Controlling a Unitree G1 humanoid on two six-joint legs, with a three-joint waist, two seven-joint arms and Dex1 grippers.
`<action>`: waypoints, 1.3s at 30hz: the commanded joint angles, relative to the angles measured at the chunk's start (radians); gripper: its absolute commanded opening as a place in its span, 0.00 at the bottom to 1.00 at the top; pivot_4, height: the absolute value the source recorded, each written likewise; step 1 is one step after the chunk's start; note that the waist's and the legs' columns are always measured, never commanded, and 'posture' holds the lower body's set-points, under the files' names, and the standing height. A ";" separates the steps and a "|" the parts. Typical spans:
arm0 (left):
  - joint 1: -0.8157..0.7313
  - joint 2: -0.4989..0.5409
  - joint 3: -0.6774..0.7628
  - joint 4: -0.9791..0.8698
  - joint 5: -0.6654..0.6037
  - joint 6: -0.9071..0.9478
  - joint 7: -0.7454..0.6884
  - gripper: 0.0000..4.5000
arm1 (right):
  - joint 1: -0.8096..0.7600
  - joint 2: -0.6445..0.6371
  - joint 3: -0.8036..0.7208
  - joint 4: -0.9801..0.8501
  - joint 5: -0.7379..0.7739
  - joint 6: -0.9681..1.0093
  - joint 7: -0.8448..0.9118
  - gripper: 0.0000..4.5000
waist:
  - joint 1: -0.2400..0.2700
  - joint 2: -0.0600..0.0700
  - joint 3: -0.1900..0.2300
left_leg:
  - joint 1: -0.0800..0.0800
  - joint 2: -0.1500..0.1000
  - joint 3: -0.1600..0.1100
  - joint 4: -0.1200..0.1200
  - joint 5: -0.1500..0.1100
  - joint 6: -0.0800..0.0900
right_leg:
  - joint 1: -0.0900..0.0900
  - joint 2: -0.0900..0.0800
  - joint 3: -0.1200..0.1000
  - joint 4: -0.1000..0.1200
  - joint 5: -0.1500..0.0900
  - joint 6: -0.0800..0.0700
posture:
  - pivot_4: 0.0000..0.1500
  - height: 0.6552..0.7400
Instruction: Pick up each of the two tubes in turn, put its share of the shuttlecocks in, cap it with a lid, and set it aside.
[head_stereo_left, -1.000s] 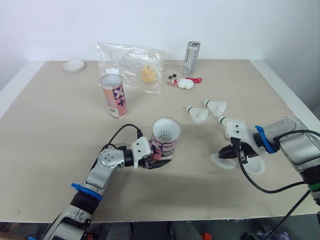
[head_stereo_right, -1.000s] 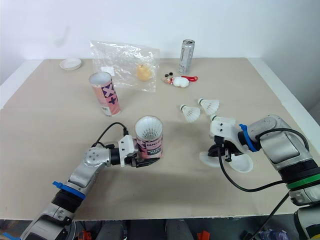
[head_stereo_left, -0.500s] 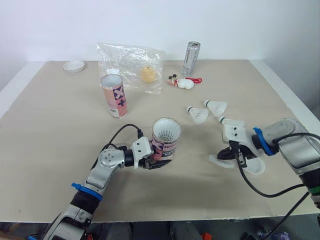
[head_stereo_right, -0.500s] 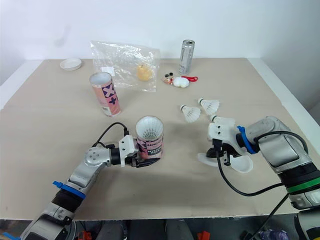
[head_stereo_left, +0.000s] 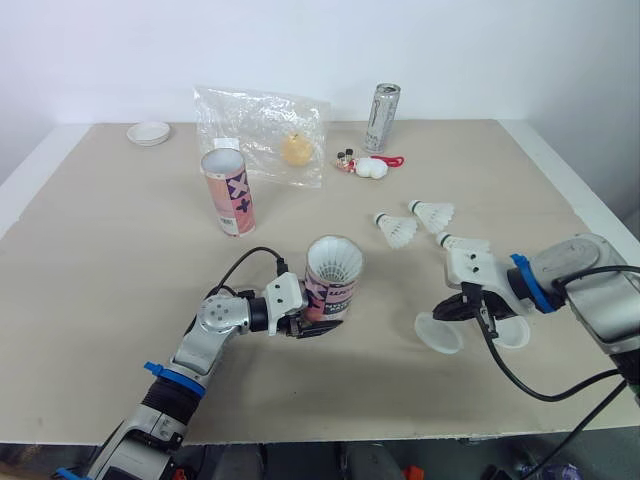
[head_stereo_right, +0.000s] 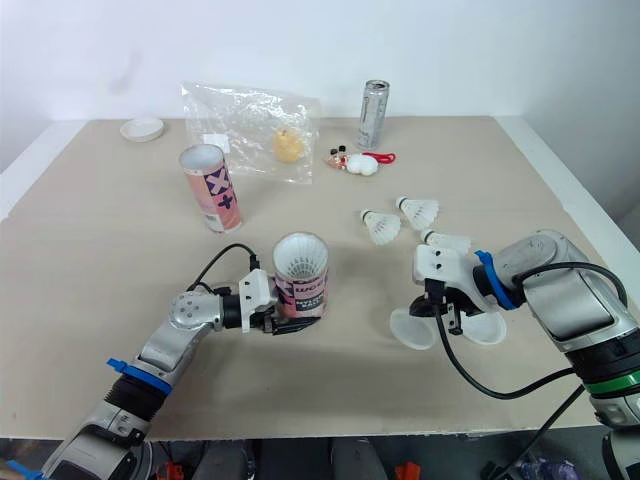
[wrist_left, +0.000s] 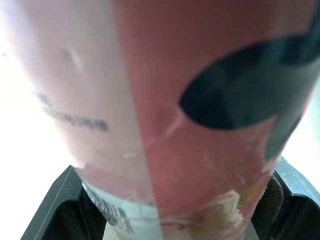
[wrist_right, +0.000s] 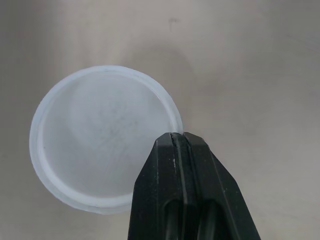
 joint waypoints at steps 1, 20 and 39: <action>0.016 0.007 -0.013 0.039 0.016 0.029 -0.001 0.72 | -0.033 -0.003 -0.055 -0.007 0.011 -0.037 -0.011 0.01 | 0.000 0.000 0.000 | 0.000 0.000 0.000 0.000 0.000 0.000 | 0.000 0.000 0.000 0.000 0.000 0.000 | 1.00 1.00; -0.009 0.004 -0.018 0.088 0.006 0.074 -0.027 0.72 | -0.503 0.105 -0.115 0.025 0.171 -0.095 0.069 0.01 | -0.002 0.004 -0.002 | 0.001 0.000 0.000 0.000 0.000 0.000 | -0.001 0.000 0.001 0.000 0.001 -0.001 | 1.00 1.00; -0.003 0.005 -0.033 0.053 0.005 0.119 -0.050 0.72 | -0.686 0.388 0.049 0.205 0.033 -0.414 0.117 0.01 | 0.001 0.004 -0.003 | 0.000 0.000 0.000 -0.002 0.000 0.000 | -0.001 0.000 0.000 0.000 0.002 0.001 | 1.00 1.00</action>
